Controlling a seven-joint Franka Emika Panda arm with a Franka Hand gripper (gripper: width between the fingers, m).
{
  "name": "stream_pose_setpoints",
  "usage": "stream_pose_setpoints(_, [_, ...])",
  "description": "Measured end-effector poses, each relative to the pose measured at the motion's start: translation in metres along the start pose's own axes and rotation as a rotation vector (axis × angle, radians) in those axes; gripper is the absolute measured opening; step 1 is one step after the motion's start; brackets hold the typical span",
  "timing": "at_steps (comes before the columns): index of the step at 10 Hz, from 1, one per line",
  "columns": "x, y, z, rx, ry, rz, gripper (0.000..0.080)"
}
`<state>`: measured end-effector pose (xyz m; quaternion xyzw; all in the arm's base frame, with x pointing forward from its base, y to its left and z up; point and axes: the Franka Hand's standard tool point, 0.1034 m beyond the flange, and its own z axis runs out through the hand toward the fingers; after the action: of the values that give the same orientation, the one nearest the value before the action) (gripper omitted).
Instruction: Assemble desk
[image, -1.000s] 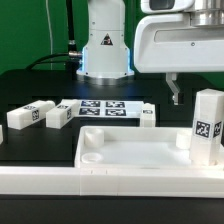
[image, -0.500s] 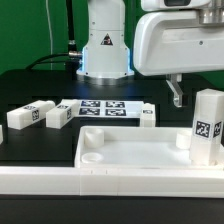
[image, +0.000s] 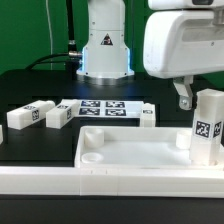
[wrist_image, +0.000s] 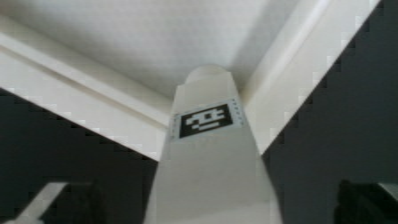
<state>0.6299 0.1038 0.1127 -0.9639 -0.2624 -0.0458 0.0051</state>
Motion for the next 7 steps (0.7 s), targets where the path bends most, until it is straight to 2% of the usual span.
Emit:
stream_pose_setpoints(1, [0.0000, -0.0001, 0.0000, 0.000, 0.000, -0.009, 0.0649])
stream_pose_setpoints(3, [-0.0001, 0.0003, 0.0000, 0.000, 0.000, -0.005, 0.0384])
stream_pose_setpoints(4, [-0.0001, 0.0004, 0.0000, 0.000, 0.000, -0.005, 0.0384])
stream_pose_setpoints(5, [-0.0001, 0.0004, -0.0001, 0.000, 0.000, -0.004, 0.0288])
stream_pose_setpoints(7, [0.0000, 0.0001, 0.0000, 0.002, 0.001, 0.025, 0.0288])
